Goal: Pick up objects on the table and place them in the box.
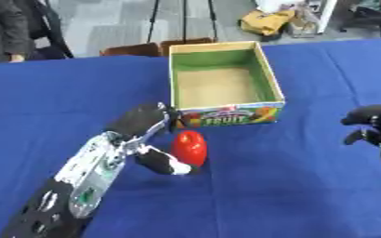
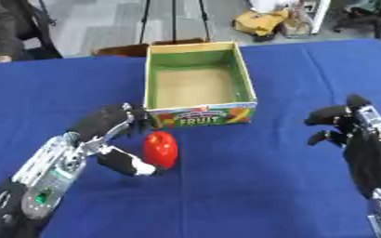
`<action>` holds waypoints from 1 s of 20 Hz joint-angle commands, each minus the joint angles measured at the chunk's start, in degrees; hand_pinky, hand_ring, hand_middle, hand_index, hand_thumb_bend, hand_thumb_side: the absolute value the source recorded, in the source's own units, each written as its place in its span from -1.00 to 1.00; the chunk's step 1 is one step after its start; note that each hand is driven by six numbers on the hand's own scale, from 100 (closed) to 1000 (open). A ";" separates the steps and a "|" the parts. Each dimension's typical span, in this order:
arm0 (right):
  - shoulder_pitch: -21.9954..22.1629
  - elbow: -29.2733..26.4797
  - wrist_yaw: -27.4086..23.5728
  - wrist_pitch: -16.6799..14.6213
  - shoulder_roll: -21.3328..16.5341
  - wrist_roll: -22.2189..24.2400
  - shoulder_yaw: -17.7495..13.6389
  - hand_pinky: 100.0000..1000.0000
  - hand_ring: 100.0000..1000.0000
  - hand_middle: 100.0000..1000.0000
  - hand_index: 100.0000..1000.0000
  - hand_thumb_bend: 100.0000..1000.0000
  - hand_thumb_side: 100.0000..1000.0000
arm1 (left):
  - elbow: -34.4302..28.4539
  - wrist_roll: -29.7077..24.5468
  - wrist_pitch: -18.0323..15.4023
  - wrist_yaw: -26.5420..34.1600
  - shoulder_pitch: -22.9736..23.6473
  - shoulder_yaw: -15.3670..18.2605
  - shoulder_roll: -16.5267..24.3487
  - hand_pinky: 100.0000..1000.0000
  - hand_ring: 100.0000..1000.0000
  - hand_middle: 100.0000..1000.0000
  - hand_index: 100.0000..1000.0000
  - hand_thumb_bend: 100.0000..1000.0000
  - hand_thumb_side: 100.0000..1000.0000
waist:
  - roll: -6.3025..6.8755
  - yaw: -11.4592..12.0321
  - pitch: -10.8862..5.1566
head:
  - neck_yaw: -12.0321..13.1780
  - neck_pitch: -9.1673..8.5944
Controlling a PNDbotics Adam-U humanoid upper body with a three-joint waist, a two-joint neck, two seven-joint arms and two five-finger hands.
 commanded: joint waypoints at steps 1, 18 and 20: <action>-0.49 -0.88 -0.01 -0.09 -1.10 -0.15 0.00 -0.21 0.24 0.09 0.11 -1.00 0.94 | 2.27 0.61 -0.45 -0.92 -1.81 -0.39 -0.72 -0.10 -0.28 -0.18 0.40 0.43 -0.06 | -0.08 -0.12 -1.02 | 0.09 -0.38; -0.46 -0.79 0.08 0.06 -1.03 0.20 0.12 -0.22 0.23 0.08 0.11 -1.00 0.94 | 12.23 3.10 -2.80 -2.86 -4.46 -1.04 -3.89 -0.32 -0.40 -0.25 0.33 -0.19 -0.40 | 0.13 -0.34 -0.94 | 0.31 -0.43; -0.44 -0.77 0.10 0.07 -1.02 0.21 0.11 -0.22 0.23 0.08 0.11 -1.00 0.95 | 12.55 3.12 -2.72 -2.61 -4.43 -1.05 -3.92 -0.38 -0.43 -0.27 0.31 -0.33 -0.46 | 0.15 -0.37 -0.95 | 0.33 -0.43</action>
